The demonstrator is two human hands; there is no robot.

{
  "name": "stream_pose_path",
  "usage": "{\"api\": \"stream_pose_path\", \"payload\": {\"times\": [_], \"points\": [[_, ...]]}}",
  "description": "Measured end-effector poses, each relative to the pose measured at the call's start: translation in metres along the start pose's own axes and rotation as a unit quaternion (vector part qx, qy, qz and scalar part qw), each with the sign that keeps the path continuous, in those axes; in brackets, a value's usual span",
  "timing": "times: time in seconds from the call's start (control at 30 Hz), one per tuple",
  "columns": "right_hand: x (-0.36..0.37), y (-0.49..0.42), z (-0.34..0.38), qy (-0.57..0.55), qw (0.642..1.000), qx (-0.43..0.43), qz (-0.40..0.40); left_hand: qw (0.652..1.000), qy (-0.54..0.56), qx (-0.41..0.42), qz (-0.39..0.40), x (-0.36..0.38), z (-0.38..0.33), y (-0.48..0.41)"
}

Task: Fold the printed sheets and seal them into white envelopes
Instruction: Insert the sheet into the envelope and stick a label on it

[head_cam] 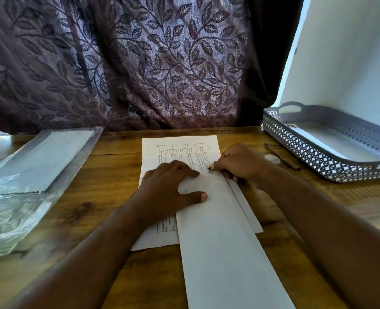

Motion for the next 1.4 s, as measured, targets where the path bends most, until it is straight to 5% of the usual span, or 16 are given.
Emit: {"api": "stream_pose_path", "payload": {"times": [0.53,0.77,1.4], "points": [[0.002,-0.003,0.006,0.041,0.999,-0.018,-0.012,0.988,0.149,-0.010,-0.041,-0.003,0.014,-0.008],[0.001,-0.003,0.003,0.022,0.999,-0.011,-0.022,1.000,0.020,0.003,-0.022,-0.002,0.002,-0.004],[0.004,-0.003,0.009,0.068,0.997,-0.038,-0.003,0.996,-0.082,0.010,0.013,0.006,-0.010,-0.003]]}}
Point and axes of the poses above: each hand's wrist, its own y-axis away from the middle knuckle, its own x-axis out of the palm, z = x × y, the point moved 10 cm from there along -y, towards the middle knuckle, and after that the axes turned 8 degrees about -y, right-handed, at the moved point
